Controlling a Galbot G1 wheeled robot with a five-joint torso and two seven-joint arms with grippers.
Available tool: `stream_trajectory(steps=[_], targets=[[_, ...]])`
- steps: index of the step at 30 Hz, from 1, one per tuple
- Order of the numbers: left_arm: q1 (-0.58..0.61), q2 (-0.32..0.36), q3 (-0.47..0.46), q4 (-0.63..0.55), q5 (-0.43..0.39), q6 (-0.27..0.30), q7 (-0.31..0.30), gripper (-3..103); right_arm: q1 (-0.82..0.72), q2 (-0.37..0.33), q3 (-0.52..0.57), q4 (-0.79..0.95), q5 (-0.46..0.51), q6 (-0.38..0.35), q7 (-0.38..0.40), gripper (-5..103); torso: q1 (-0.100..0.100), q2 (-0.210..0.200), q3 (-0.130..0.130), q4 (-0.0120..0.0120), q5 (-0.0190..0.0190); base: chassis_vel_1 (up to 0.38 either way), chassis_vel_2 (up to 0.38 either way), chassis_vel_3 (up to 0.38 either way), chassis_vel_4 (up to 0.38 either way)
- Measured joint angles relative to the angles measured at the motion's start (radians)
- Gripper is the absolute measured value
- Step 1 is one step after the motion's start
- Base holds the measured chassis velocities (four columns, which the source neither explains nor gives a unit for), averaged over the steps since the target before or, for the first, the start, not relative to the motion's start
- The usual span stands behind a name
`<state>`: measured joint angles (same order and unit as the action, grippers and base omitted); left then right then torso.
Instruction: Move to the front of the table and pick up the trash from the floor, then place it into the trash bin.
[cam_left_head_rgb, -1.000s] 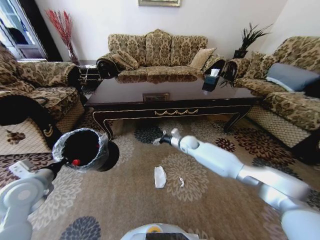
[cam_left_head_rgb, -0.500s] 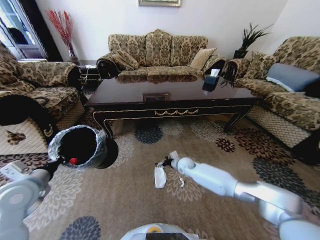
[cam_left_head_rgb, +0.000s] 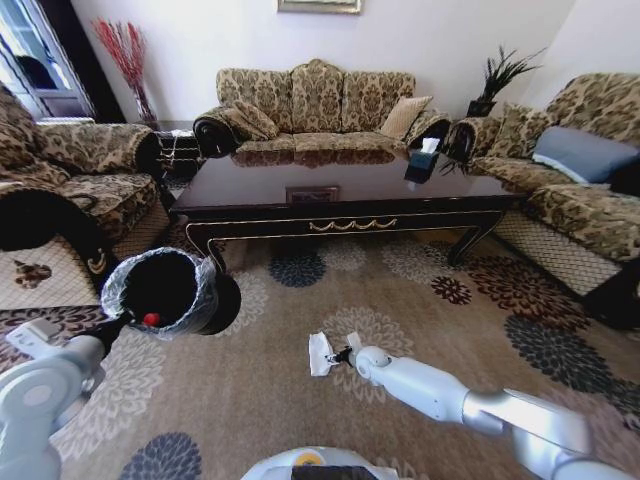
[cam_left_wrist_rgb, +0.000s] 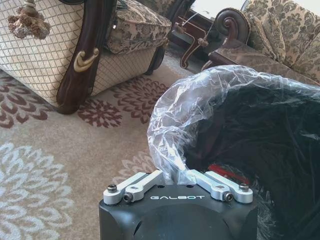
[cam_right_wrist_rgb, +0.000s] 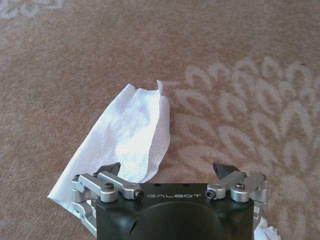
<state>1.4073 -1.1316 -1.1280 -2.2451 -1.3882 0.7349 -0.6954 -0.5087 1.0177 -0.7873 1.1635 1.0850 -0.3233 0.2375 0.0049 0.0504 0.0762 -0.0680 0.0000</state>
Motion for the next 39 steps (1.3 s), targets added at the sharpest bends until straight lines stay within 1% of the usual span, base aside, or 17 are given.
stream_trajectory(steps=[7,10,15,20,21,22,24,25,26,28,29,30,31,32,33,35,39], targets=[[0.000,0.000,0.004,0.005,0.005,0.000,0.002,2,-0.005,0.010,-0.003,-0.006,-0.004,0.021,-0.035,100,0.000,0.000,0.000,0.0001,0.0000,0.000,0.000,0.000,0.000],[-0.002,0.000,0.004,0.008,0.008,0.000,0.004,2,-0.006,0.019,-0.015,-0.017,-0.022,0.033,-0.057,100,0.000,0.000,0.000,0.0001,0.0000,0.000,0.000,0.000,0.000],[-0.002,-0.001,0.005,0.009,0.011,0.000,0.008,2,-0.006,0.027,-0.041,-0.033,-0.028,0.037,-0.063,101,0.000,0.000,0.000,0.0001,-0.0001,0.000,0.000,0.000,0.000],[-0.004,-0.001,0.006,0.010,0.012,0.000,0.011,2,-0.009,0.039,-0.057,-0.055,-0.030,0.041,-0.065,99,0.000,0.000,0.000,0.0001,0.0000,0.000,0.000,0.000,0.000],[-0.005,-0.002,0.007,0.011,0.012,0.000,0.013,2,-0.010,0.042,-0.057,-0.058,-0.030,0.041,-0.066,96,0.000,0.000,0.000,0.0000,0.0000,0.000,0.000,0.000,0.000],[-0.005,-0.002,0.007,0.011,0.012,0.000,0.013,2,-0.010,0.042,-0.057,-0.058,-0.030,0.041,-0.066,96,0.000,0.000,0.000,0.0000,0.0000,0.000,0.000,0.000,0.000],[-0.005,-0.004,0.009,0.014,0.017,0.001,0.016,2,-0.012,0.044,-0.057,-0.061,-0.031,0.042,-0.066,90,0.000,0.000,0.000,-0.0002,-0.0003,0.000,0.000,0.000,0.000],[-0.005,-0.004,0.010,0.015,0.019,0.001,0.018,2,-0.013,0.044,-0.056,-0.061,-0.032,0.043,-0.066,84,0.000,0.000,0.000,-0.0003,-0.0003,0.000,0.000,0.000,0.000],[-0.005,-0.004,0.010,0.015,0.019,0.001,0.018,2,-0.013,0.044,-0.056,-0.061,-0.032,0.043,-0.066,84,0.000,0.000,0.000,-0.0003,-0.0003,0.000,0.000,0.000,0.000],[-0.005,-0.005,0.010,0.017,0.022,0.001,0.020,2,-0.014,0.043,-0.054,-0.060,-0.034,0.044,-0.067,73,0.000,0.000,0.000,-0.0003,-0.0003,0.000,0.000,0.000,0.000],[-0.005,-0.005,0.010,0.018,0.023,0.001,0.021,2,-0.014,0.041,-0.053,-0.057,-0.036,0.045,-0.069,73,0.000,0.000,0.000,-0.0002,-0.0002,0.000,0.000,0.000,0.000],[-0.005,-0.005,0.010,0.018,0.024,0.001,0.021,2,-0.014,0.038,-0.053,-0.054,-0.038,0.047,-0.073,68,0.000,0.000,0.000,0.0001,0.0000,0.000,0.000,0.000,0.000],[-0.005,-0.005,0.010,0.018,0.024,0.001,0.021,2,-0.014,0.038,-0.053,-0.054,-0.038,0.047,-0.073,68,0.000,0.000,0.000,0.0001,0.0000,0.000,0.000,0.000,0.000],[-0.005,-0.005,0.011,0.018,0.026,0.001,0.022,2,-0.014,0.035,-0.052,-0.052,-0.045,0.050,-0.080,57,0.000,0.000,0.000,0.0002,0.0000,0.000,0.000,0.000,0.000],[-0.005,-0.005,0.012,0.018,0.027,0.001,0.022,2,-0.014,0.035,-0.051,-0.052,-0.050,0.055,-0.085,51,0.000,0.000,0.000,0.0001,-0.0001,0.000,0.000,0.000,0.000],[-0.005,-0.005,0.013,0.018,0.028,0.001,0.022,2,-0.014,0.035,-0.051,-0.052,-0.054,0.058,-0.089,51,0.000,0.000,0.000,0.0001,0.0000,0.000,0.000,0.000,0.000],[-0.004,-0.005,0.016,0.018,0.035,0.001,0.024,2,-0.014,0.037,-0.051,-0.052,-0.067,0.070,-0.104,30,0.000,0.000,0.000,0.0002,0.0002,0.000,0.000,0.000,0.000]])
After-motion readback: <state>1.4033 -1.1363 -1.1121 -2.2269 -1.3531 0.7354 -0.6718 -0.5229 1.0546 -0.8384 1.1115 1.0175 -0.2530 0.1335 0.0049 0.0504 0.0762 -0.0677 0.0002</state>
